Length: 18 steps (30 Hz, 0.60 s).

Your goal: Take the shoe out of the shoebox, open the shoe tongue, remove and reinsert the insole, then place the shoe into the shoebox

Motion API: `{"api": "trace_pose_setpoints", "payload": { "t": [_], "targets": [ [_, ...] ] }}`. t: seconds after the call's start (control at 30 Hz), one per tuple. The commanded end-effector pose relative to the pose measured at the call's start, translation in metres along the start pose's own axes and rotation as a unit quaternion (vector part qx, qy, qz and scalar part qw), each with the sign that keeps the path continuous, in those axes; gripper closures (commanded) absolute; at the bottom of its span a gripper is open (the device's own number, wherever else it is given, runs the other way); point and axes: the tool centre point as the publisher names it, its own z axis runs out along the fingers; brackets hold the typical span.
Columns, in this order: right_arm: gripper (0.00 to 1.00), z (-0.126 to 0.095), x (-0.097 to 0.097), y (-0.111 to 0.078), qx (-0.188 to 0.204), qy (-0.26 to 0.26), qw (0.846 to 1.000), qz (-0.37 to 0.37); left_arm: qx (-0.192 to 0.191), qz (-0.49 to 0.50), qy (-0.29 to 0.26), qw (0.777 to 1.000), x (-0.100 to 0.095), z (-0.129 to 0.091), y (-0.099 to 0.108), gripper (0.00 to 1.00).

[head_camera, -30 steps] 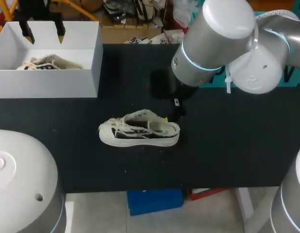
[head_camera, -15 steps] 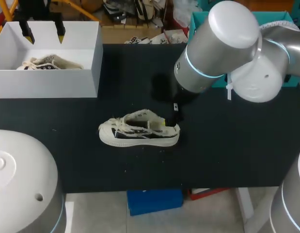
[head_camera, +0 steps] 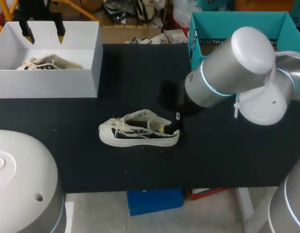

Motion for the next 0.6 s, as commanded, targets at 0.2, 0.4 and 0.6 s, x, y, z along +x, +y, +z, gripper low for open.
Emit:
{"api": "trace_pose_setpoints", "payload": {
  "t": [0.2,0.4,0.6],
  "targets": [
    [0.00,0.029,0.011,-0.021,-0.091,0.003,0.995,0.030,-0.001,0.000,-0.001,1.000,0.000,0.000,0.000,0.00],
    [0.00,0.040,0.015,-0.031,-0.116,0.010,0.992,0.046,-0.001,0.000,-0.001,1.000,0.000,0.000,0.000,0.00],
    [0.00,0.049,0.014,-0.041,-0.130,0.020,0.990,0.058,-0.001,0.000,-0.001,1.000,0.000,0.000,0.000,0.00]
  ]
}}
